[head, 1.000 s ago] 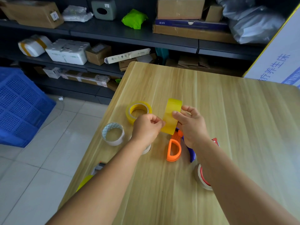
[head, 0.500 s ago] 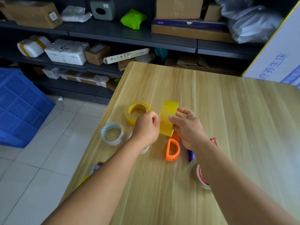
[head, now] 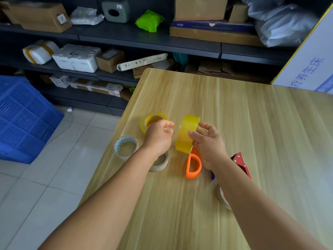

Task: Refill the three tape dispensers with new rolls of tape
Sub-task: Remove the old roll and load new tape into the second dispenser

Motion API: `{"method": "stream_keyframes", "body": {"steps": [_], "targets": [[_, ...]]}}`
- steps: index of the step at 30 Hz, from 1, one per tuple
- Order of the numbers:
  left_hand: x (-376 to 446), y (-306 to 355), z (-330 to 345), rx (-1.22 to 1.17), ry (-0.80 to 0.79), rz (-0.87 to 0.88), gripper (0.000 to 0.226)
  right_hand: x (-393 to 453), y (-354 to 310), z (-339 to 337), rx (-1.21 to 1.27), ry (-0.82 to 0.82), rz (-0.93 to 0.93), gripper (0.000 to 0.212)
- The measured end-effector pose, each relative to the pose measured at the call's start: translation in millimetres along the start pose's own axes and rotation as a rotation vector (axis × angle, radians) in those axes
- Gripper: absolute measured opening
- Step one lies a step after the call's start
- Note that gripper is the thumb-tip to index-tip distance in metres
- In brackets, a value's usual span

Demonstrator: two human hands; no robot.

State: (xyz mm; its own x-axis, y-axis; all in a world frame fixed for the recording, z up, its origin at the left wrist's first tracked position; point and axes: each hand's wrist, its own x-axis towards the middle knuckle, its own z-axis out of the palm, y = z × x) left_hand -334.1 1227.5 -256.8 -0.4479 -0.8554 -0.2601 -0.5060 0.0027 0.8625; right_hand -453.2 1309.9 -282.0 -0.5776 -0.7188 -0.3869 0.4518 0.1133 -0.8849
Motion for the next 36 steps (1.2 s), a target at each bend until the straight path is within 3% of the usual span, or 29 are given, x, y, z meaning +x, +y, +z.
{"method": "stream_keyframes", "body": {"steps": [3,6,17,26,36], "targets": [[-5.3,-2.5,5.1,-0.041,-0.047,0.030,0.033,1.0,-2.9,1.4,0.033,-0.006,-0.005,0.044],[-8.2,-3.3,7.4,-0.072,0.004,0.058,0.034,1.5,-5.7,2.5,0.072,0.016,-0.001,0.042],[-11.8,-12.6,8.6,-0.009,0.021,-0.009,0.023,1.6,-10.5,5.1,0.142,0.089,0.040,0.043],[-11.4,-13.1,10.9,-0.017,0.139,-0.019,0.007,-0.1,-9.9,7.4,0.140,0.107,0.051,0.043],[-10.5,-8.2,12.5,0.169,0.243,0.049,0.013,-9.3,-5.2,10.6,0.037,-0.030,0.049,0.064]]}}
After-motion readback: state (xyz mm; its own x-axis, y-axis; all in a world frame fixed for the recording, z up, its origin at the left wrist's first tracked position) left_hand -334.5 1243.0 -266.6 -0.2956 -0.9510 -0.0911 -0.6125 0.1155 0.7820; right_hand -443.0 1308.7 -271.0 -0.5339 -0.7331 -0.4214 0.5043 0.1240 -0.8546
